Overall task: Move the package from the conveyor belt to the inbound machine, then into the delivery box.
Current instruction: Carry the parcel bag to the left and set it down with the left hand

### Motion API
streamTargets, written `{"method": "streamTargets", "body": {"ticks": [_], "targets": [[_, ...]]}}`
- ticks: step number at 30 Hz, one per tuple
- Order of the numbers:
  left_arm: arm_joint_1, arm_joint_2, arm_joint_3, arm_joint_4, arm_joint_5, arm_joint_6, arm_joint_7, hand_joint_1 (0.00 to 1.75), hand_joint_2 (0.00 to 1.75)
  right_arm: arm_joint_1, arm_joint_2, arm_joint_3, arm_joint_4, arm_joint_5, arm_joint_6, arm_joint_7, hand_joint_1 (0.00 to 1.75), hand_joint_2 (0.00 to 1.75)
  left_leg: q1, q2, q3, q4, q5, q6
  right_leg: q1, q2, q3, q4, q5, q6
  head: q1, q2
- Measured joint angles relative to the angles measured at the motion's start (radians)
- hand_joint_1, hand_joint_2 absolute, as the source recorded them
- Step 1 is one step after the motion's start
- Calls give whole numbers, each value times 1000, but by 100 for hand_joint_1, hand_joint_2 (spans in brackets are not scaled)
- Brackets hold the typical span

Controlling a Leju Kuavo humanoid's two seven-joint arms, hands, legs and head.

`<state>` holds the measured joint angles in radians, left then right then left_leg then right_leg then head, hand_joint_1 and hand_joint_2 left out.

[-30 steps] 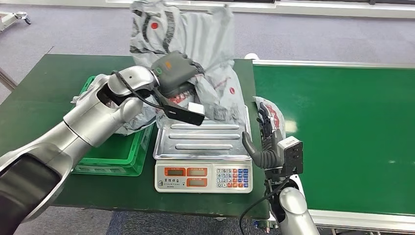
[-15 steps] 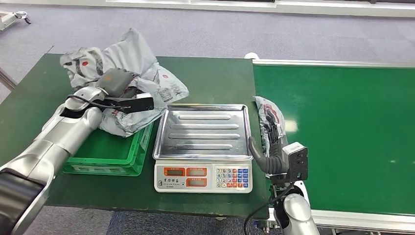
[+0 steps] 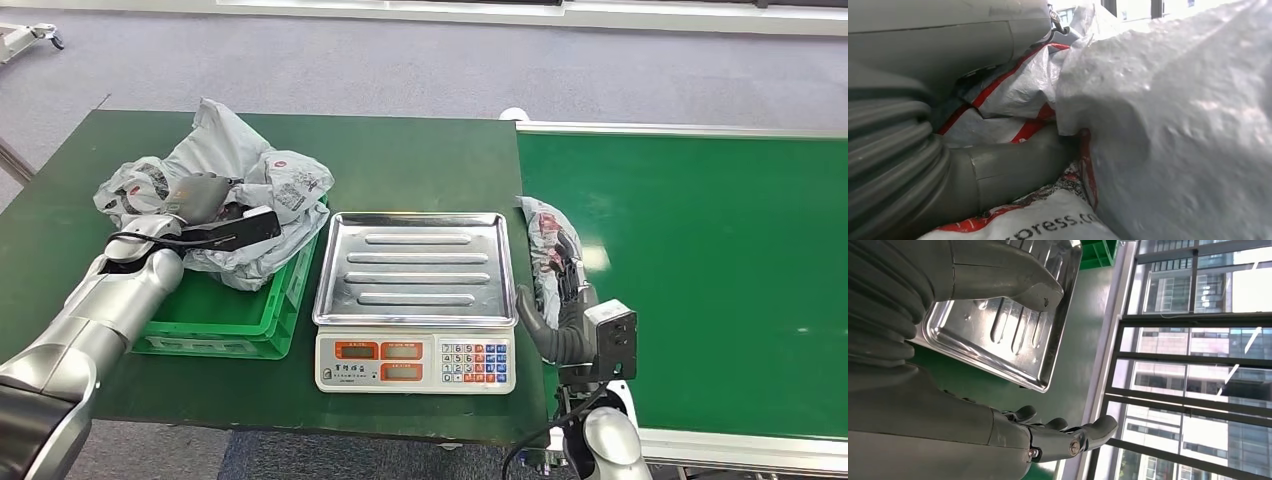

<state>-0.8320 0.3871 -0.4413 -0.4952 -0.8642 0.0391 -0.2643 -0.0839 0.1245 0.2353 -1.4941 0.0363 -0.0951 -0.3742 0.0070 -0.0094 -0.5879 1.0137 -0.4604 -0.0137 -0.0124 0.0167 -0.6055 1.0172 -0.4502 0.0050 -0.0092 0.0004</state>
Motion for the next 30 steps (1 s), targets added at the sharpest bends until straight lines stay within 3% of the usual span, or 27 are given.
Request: {"method": "streamTargets", "body": {"ticks": [3, 4, 16, 26, 30], "targets": [[11, 9, 14, 0, -30, -31, 17, 21, 175, 12, 0, -1, -10, 0, -7, 0, 0, 175, 0, 0, 0, 0, 0, 0, 0, 0, 0, 0, 0, 0, 0, 0], [15, 13, 19, 0, -35, -41, 18, 0, 175, 16, 0, -1, -13, 0, -8, 0, 0, 175, 0, 0, 0, 0, 0, 0, 0, 0, 0, 0, 0, 0, 0, 0], [119, 26, 167, -149, 108, -71, -86, 0, 175, 28, 0, -2, -26, 0, -17, 2, 0, 175, 0, 0, 0, 0, -1, -1, 1, 0, 0, 0, 0, 0, 0, 0], [148, 19, 214, -222, 151, -78, -107, 0, 175, 25, 0, -2, -26, -2, -21, 4, 0, 175, 0, 0, 0, 0, -1, -1, 1, 0, -1, 0, 0, 0, 0, 0], [150, 8, 225, -264, 222, -138, -124, 0, 175, 24, 0, -2, -25, -7, -27, 4, 0, 175, 0, 0, -1, 0, -1, -1, 1, 0, -1, 0, 0, 0, 0, 0]]}}
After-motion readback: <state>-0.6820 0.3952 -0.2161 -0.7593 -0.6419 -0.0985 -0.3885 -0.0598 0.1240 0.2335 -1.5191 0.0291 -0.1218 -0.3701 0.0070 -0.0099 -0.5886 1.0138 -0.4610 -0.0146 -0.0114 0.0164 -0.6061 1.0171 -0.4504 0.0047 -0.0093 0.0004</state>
